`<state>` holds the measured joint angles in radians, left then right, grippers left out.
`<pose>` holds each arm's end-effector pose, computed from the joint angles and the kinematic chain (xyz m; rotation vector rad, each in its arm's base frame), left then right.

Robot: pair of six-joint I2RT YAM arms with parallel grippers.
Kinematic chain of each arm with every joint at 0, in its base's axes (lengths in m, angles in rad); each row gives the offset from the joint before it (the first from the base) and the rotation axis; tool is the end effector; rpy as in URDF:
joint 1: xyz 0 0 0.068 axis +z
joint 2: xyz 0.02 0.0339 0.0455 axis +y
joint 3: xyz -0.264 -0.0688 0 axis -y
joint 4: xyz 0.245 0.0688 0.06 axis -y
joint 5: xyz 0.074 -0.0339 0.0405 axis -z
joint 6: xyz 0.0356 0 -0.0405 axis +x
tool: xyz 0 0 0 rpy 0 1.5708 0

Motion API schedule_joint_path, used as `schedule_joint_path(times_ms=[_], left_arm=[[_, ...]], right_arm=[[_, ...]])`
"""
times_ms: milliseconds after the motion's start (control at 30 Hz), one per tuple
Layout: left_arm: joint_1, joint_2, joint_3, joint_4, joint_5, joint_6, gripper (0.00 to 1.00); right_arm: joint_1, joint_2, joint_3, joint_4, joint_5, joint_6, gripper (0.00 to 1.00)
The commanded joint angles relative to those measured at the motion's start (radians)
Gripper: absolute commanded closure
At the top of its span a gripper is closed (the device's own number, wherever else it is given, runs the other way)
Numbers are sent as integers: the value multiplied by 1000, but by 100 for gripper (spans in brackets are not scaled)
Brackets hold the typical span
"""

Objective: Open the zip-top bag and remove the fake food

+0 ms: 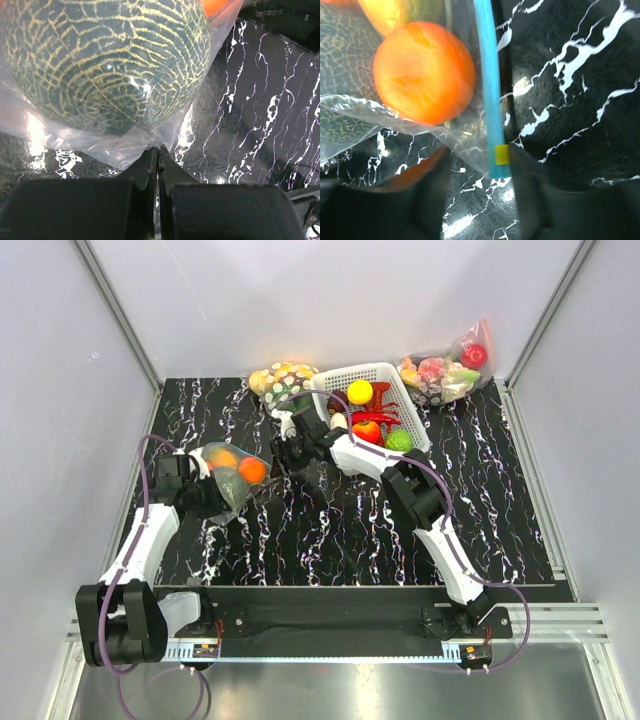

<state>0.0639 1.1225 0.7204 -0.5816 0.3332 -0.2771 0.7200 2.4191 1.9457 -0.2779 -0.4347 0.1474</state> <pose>0.2144 0.0021 0.2211 -0.3047 2.5330 -0.5080 0.3969 0.3681 0.1572 -0.9038 2.2502 0.9243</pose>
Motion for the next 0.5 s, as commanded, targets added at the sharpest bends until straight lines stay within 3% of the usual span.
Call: schedule_joint_path(times_ms=[0, 300, 400, 467], left_arm=[[-1, 5, 39, 22, 43, 15, 100], [1, 7, 28, 38, 59, 22, 100], [1, -1, 28, 43, 67, 36, 100], [-1, -7, 25, 45, 66, 53, 100]], right_arm=[[10, -9, 53, 60, 13, -8, 49], [9, 12, 85, 32, -16, 1, 76], [10, 2, 93, 19, -16, -6, 78], [10, -9, 96, 2, -13, -14, 90]])
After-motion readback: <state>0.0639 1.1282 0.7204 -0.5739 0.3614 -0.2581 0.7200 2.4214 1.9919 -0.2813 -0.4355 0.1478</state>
